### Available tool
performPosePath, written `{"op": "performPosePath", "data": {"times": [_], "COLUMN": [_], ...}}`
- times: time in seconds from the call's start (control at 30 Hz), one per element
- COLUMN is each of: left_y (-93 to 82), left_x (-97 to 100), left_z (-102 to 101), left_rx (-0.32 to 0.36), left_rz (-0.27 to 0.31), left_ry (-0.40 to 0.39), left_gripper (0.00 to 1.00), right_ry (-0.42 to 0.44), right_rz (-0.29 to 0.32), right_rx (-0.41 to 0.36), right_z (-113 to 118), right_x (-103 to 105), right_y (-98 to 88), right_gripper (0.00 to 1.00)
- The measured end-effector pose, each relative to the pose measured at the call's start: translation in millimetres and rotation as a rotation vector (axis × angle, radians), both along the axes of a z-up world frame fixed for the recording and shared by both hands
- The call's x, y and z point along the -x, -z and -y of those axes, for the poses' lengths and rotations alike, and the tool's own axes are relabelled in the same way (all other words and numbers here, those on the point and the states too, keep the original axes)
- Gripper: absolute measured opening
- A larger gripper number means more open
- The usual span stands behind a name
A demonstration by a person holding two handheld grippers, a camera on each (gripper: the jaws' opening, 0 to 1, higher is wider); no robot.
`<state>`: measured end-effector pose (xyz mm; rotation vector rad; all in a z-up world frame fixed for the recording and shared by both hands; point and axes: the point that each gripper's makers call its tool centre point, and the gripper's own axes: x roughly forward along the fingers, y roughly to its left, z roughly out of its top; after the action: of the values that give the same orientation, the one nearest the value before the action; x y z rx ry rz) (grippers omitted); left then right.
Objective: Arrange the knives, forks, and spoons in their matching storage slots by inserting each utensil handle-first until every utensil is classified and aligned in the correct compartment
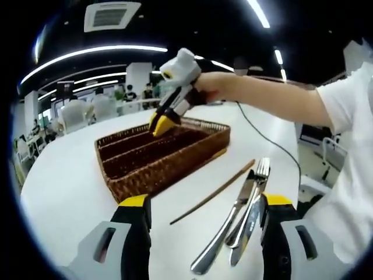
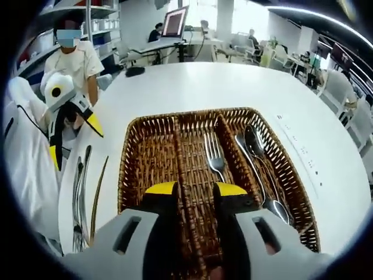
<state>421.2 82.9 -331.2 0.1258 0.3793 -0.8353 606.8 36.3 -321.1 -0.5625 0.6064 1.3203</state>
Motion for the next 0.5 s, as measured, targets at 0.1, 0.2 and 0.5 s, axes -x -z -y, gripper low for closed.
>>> {"op": "performPosePath", "data": {"times": [0.1,0.2,0.5], "left_y": [-1.6,-1.7,-1.4], "left_x": [3.6,6.5,18.4], "left_z": [1.9,3.0,13.2], "left_rx": [-0.003,-0.010,-0.022], "left_rz": [0.005,0.009,0.011], "left_ry": [0.003,0.004,0.035], "left_gripper": [0.76,0.76,0.72], "right_ry": [0.001,0.006,0.027], "right_rz": [0.003,0.004,0.009], "right_rx": [-0.014,-0.037,-0.140], "right_z": [1.3,2.4,7.4], "right_x": [4.8,10.8,32.5], "right_y": [-2.5,-4.8,-14.7], "right_gripper": [0.27,0.29,0.34]}}
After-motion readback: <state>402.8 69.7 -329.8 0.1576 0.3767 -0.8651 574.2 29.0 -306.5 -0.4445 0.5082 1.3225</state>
